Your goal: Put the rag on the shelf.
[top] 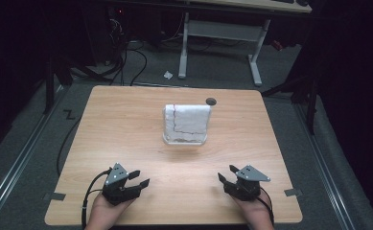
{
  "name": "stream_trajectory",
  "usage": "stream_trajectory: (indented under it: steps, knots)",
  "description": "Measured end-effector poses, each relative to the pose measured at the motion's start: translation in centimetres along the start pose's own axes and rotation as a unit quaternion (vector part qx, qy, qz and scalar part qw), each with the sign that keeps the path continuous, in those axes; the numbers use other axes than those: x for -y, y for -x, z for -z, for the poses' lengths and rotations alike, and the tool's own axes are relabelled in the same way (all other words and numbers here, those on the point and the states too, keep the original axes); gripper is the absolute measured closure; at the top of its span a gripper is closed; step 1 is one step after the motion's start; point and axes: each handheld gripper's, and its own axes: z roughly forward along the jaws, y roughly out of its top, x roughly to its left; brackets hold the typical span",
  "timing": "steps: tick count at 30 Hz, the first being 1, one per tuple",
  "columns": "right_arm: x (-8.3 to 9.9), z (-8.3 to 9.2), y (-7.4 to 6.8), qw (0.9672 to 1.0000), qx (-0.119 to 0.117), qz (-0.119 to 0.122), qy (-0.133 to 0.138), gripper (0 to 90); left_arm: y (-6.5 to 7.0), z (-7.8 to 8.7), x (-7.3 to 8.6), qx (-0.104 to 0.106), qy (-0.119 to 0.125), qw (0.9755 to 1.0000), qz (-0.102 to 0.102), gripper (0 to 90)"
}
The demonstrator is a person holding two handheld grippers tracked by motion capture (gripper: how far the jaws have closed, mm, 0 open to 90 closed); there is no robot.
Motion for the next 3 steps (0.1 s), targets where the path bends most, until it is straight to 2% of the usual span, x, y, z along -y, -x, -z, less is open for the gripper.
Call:
stream_trajectory:
  steps: [1, 3]
  knots:
    - [0.02, -0.09, 0.11, 1.0, 0.002, -0.001, 0.0, 44.2, -0.06, -0.14, 0.0, 0.0, -0.002, 1.0, 0.002, 46.5]
    - [0.14, -0.48, 0.28, 0.9998, -0.008, -0.018, -0.008, 44.2, -0.09, -0.27, 0.02, -0.001, -0.003, 1.0, 0.0, 46.0]
